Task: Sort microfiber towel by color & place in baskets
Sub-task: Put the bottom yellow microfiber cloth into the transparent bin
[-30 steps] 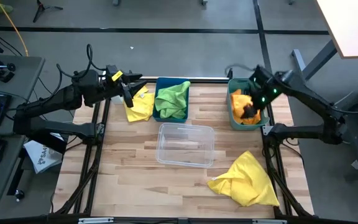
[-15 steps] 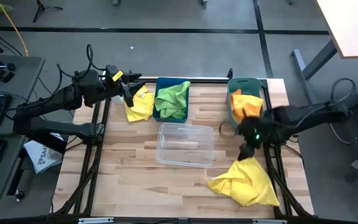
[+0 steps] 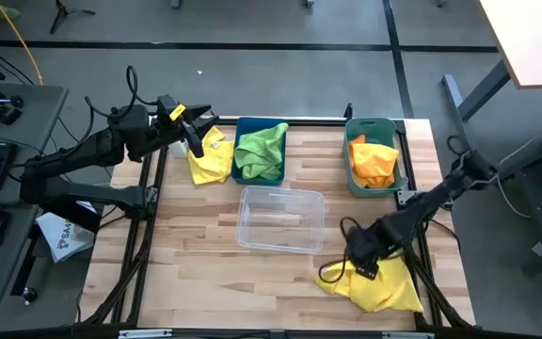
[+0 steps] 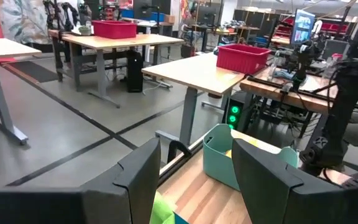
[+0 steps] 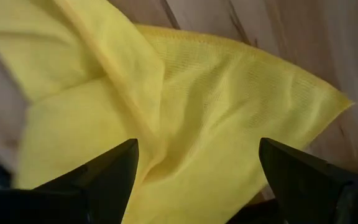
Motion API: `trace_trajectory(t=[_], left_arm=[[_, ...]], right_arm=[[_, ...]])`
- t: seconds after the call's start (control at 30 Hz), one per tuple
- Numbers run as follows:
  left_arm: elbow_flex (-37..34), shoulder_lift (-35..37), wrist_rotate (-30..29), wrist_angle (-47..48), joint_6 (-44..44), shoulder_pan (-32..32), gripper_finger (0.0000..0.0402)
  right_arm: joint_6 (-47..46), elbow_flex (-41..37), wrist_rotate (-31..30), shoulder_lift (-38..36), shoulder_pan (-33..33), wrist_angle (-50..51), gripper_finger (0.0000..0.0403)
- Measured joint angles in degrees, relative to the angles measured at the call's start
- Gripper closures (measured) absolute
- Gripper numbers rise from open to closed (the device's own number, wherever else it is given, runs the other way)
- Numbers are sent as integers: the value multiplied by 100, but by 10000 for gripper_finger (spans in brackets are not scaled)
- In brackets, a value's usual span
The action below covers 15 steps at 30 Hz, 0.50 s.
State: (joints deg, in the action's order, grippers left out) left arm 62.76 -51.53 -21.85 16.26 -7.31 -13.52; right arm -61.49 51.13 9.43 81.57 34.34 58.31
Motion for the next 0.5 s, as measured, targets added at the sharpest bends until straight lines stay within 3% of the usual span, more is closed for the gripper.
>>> trace_trajectory(t=[0.4, 0.5], left_arm=[[0, 0, 15, 21, 5, 0, 216], [0, 0, 16, 19, 4, 0, 216]], right_arm=[[-154, 1, -15, 1453, 491, -659, 77], [-73, 33, 133, 1604, 477, -707, 98]])
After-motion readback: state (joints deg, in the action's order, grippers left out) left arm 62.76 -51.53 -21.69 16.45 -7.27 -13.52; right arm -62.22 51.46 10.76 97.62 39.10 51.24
